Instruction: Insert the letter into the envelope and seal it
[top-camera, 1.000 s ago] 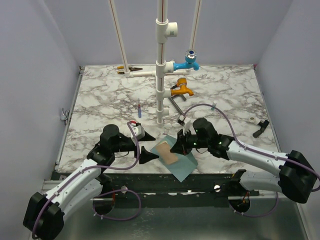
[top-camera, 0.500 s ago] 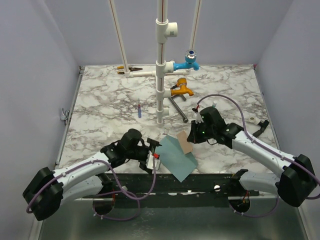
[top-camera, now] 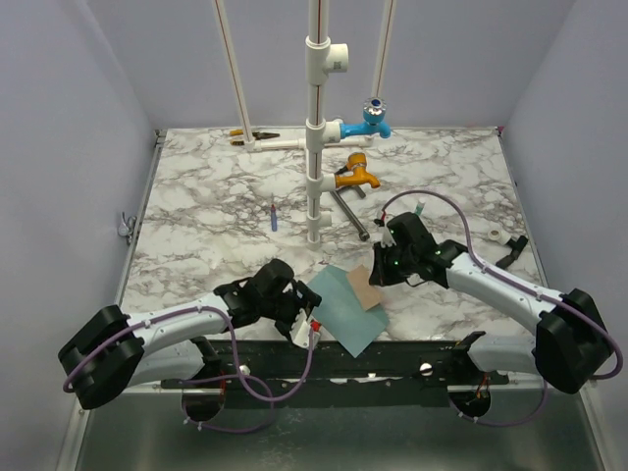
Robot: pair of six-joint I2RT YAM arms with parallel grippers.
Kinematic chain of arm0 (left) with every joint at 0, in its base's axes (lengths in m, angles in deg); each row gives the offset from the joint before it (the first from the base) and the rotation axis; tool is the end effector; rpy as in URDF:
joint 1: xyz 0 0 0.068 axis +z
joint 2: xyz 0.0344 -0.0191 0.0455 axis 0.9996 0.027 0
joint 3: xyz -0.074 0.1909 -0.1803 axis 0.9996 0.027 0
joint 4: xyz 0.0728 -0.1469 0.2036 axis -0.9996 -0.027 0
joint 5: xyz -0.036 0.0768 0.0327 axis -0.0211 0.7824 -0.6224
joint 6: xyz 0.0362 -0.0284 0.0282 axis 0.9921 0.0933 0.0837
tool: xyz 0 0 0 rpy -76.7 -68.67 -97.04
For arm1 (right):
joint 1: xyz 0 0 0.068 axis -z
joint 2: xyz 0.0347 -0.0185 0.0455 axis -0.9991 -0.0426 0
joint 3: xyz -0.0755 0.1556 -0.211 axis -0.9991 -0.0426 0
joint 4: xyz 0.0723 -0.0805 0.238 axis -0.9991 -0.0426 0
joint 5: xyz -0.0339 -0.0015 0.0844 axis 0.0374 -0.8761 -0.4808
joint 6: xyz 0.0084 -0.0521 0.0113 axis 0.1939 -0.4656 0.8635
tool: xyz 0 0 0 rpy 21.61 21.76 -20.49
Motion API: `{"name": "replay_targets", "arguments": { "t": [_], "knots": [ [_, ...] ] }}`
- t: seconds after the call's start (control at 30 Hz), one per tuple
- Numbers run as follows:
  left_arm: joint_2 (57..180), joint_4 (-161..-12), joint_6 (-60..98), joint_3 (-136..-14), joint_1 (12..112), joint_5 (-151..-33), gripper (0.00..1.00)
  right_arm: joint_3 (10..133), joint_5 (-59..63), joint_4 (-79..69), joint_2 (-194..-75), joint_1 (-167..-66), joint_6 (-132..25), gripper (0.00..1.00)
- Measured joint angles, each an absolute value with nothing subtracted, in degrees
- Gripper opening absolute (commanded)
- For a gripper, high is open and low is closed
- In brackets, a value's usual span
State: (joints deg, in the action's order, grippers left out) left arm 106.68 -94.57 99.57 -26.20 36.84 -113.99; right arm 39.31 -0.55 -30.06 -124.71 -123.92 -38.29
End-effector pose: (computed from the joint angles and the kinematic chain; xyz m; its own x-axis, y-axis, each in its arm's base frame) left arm 0.1102 -0.1680 0.1608 0.6718 0.4526 -0.5864 0.7403 -0.4361 0.5116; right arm 0.1932 0.1502 0.2115 -0.8563 -0.1730 -0.4867 -0.3757 0.8552 0.3570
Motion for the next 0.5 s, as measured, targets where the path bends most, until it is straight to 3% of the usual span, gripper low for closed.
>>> {"name": "replay_targets", "arguments": {
  "t": [0.5],
  "knots": [
    [108.8, -91.8, 105.0, -24.9, 34.9, -112.5, 0.73, 32.3, -9.0, -22.6, -126.1, -123.9, -35.1, 0.01]
  ]
}}
